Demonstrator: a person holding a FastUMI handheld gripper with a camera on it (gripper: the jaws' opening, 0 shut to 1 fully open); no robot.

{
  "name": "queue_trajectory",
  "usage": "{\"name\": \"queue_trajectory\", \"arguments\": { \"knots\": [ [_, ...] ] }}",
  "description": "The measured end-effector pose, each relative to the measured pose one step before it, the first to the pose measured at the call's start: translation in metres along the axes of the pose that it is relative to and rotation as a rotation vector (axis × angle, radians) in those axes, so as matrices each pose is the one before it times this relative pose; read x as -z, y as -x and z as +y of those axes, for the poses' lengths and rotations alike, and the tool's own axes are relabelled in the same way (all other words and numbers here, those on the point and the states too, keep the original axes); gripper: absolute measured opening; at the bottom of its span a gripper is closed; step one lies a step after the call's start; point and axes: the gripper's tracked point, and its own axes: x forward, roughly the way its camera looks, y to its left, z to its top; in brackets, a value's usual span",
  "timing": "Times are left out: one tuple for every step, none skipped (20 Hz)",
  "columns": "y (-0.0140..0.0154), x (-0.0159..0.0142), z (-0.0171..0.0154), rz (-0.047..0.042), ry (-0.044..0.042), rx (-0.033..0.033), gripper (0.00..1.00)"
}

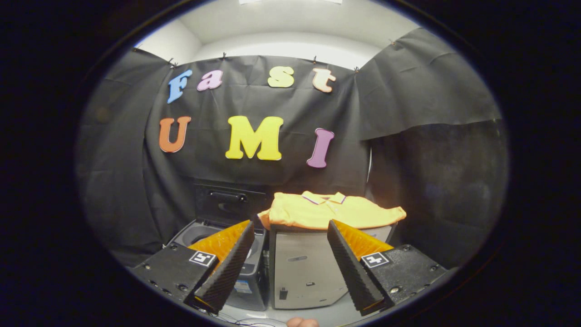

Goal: Put the clothes into the washing machine and then close the washing machine lid.

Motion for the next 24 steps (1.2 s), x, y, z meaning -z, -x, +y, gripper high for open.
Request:
{"name": "queue_trajectory", "arguments": {
  "knots": [
    [-0.00869,-0.0062,-0.00093,0.00335,0.00471,-0.00641,1.0],
    [-0.00632,-0.00292,-0.00139,0.00038,0.0002,-0.00761,1.0],
    [-0.01009,-0.00719,-0.00401,0.00104,0.00138,-0.00193,1.0],
    [-0.01186,-0.00735,-0.00595,-0.00128,0.0043,0.00395,1.0],
    [-0.0151,-0.00628,-0.00634,0.006,0.00865,0.00834,1.0],
    [-0.01625,-0.00388,-0.00831,0.00469,0.00413,0.0117,1.0],
    [-0.01402,-0.00254,-0.00674,0.0121,-0.0033,0.00203,1.0],
    [-0.0122,0.00091,-0.00693,0.02066,-0.01274,-0.00119,1.0],
    [-0.01481,-0.00151,-0.00947,0.01608,-0.00993,0.00324,1.0],
    [-0.01689,-0.00067,-0.0107,0.01806,-0.00017,0.01006,1.0],
    [-0.01921,0.00186,-0.00745,0.02959,0.01279,0.00737,1.0],
    [-0.0182,0.00421,-0.00655,0.03479,0.01839,0.00998,1.0],
    [-0.01587,0.0049,-0.00521,0.03657,0.01539,0.00188,1.0],
    [-0.01746,0.00282,-0.00485,0.038,0.01662,-0.00008,1.0],
    [-0.0148,0.00106,-0.00416,0.03369,0.01603,-0.00026,1.0],
    [-0.01322,0.00177,-0.004,0.03231,0.01918,0.00101,1.0],
    [-0.0134,0.00117,-0.00464,0.02322,0.02165,0.00291,1.0],
    [-0.0125,0.00116,-0.00426,0.02305,0.02124,0.00233,1.0],
    [-0.01296,0.00068,-0.0035,0.01936,0.01091,0.00105,1.0],
    [-0.01102,0.00066,-0.0027,0.02315,-0.0023,-0.00578,1.0],
    [-0.00988,0.00229,-0.00122,0.03033,-0.01489,-0.01314,1.0],
    [-0.00795,0.00506,-0.0046,0.02761,-0.0179,-0.01115,1.0],
    [-0.00633,0.00207,-0.00529,0.02195,-0.01622,-0.00698,1.0],
    [-0.00439,0.00306,-0.00513,0.02152,-0.00964,0.00273,1.0]
  ]
}}
